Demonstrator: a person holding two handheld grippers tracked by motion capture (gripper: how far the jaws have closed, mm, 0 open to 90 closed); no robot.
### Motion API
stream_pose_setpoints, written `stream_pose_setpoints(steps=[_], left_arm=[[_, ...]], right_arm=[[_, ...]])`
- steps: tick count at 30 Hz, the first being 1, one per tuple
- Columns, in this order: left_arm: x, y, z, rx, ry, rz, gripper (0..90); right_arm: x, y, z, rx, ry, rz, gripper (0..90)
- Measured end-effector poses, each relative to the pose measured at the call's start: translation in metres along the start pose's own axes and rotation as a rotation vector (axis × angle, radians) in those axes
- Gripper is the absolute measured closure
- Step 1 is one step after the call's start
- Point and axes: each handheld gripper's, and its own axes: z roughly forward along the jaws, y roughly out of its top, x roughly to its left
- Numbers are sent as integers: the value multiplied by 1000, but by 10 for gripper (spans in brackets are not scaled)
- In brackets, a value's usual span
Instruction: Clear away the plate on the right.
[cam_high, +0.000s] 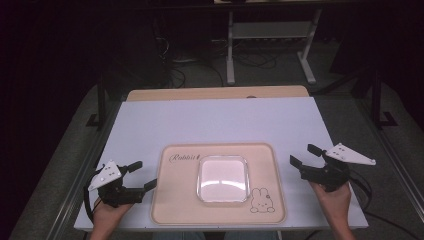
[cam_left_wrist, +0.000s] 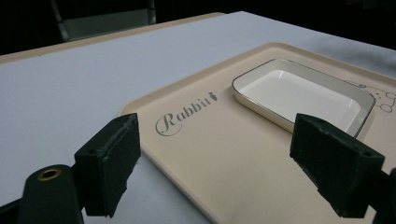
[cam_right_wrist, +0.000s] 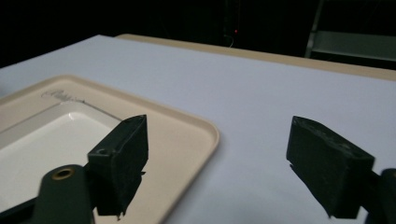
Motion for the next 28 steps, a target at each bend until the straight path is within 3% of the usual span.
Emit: stream_pose_setpoints(steps=[10, 18, 28], left_arm=[[0, 0, 2, 10, -7, 7, 160], [0, 1, 0, 13, -12, 24, 158], [0, 1, -1, 5, -11, 15, 158]], right_arm=[[-9, -11, -18, 37, -18, -33, 188], [-10, -16, -26, 48, -19, -22, 138], [-8, -20, -24, 89, -57, -61, 138]])
